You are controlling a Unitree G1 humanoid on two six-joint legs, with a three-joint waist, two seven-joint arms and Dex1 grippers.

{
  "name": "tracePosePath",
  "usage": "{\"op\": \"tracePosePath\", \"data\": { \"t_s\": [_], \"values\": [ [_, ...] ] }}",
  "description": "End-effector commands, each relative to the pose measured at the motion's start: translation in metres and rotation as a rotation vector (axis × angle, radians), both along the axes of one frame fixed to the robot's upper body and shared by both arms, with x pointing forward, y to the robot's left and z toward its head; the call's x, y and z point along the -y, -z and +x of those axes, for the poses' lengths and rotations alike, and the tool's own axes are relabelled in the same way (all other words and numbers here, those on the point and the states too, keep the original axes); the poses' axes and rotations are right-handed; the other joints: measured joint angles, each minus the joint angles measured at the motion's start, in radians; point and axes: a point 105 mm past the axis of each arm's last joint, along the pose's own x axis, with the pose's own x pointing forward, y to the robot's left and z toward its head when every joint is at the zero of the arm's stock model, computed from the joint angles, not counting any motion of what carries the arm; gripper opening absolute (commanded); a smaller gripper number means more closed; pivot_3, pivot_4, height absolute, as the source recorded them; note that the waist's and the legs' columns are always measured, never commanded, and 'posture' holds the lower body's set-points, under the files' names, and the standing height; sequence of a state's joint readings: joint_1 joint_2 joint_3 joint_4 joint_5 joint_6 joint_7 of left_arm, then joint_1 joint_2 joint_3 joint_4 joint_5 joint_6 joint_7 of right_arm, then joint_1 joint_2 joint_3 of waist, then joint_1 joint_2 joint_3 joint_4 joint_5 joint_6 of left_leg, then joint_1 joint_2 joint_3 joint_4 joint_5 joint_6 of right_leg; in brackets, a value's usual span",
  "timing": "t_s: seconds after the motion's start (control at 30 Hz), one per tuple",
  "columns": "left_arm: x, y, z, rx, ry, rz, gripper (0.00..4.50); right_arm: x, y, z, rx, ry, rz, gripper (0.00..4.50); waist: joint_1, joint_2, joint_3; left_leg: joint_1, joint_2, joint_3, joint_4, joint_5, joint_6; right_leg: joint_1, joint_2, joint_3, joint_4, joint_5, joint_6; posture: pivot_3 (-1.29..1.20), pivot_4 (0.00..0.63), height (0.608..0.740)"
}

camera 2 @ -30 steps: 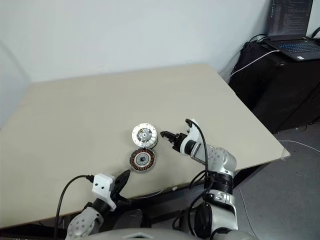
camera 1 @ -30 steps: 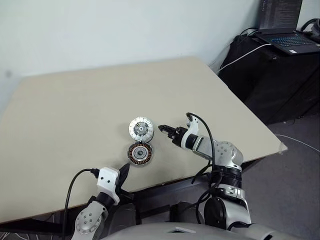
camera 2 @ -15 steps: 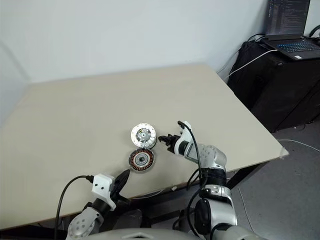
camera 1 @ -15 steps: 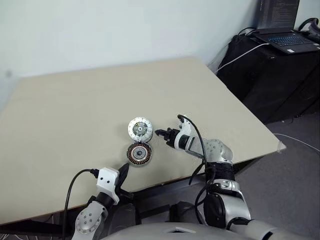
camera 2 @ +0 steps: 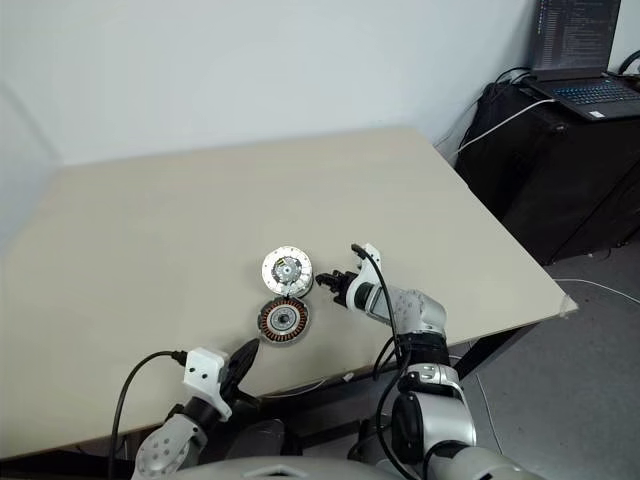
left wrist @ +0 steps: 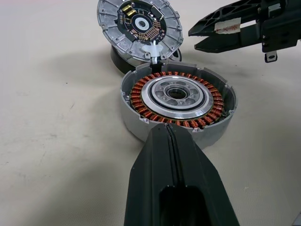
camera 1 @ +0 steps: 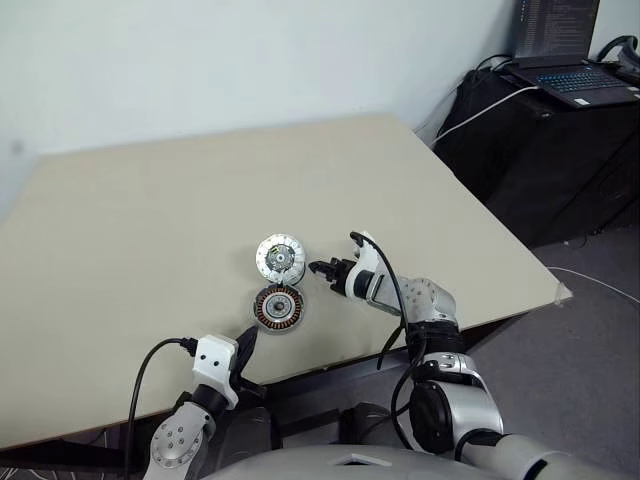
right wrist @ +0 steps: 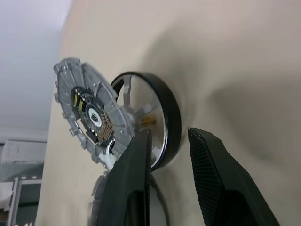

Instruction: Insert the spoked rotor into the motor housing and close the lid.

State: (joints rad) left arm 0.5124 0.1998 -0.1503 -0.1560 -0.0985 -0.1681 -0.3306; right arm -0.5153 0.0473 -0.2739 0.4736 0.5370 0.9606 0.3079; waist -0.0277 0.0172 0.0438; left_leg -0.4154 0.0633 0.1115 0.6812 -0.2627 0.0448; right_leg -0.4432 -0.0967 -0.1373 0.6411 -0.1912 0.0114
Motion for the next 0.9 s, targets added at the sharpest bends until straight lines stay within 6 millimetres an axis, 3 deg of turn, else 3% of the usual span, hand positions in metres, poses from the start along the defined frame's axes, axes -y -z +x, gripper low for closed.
{"op": "tracePosePath", "data": {
  "t_s": [0.03, 0.9],
  "values": [
    [-0.003, -0.007, 0.003, 0.046, 0.0, -0.001, 0.0, -0.006, -0.012, 0.009, 0.052, -0.004, 0.014, 1.3, 0.0, 0.0, 0.0, 0.0, 0.0, 0.0, 0.0, 0.0, 0.0, 0.0, 0.0, 0.0, 0.0, 0.0, 0.0, 0.0, 0.0, 0.74],
    [-0.001, -0.012, 0.005, 0.06, -0.005, -0.002, 0.0, -0.026, -0.01, 0.004, 0.064, -0.096, 0.034, 1.3, 0.0, 0.0, 0.0, 0.0, 0.0, 0.0, 0.0, 0.0, 0.0, 0.0, 0.0, 0.0, 0.0, 0.0, 0.0, 0.0, 0.0, 0.74]
  ]
}}
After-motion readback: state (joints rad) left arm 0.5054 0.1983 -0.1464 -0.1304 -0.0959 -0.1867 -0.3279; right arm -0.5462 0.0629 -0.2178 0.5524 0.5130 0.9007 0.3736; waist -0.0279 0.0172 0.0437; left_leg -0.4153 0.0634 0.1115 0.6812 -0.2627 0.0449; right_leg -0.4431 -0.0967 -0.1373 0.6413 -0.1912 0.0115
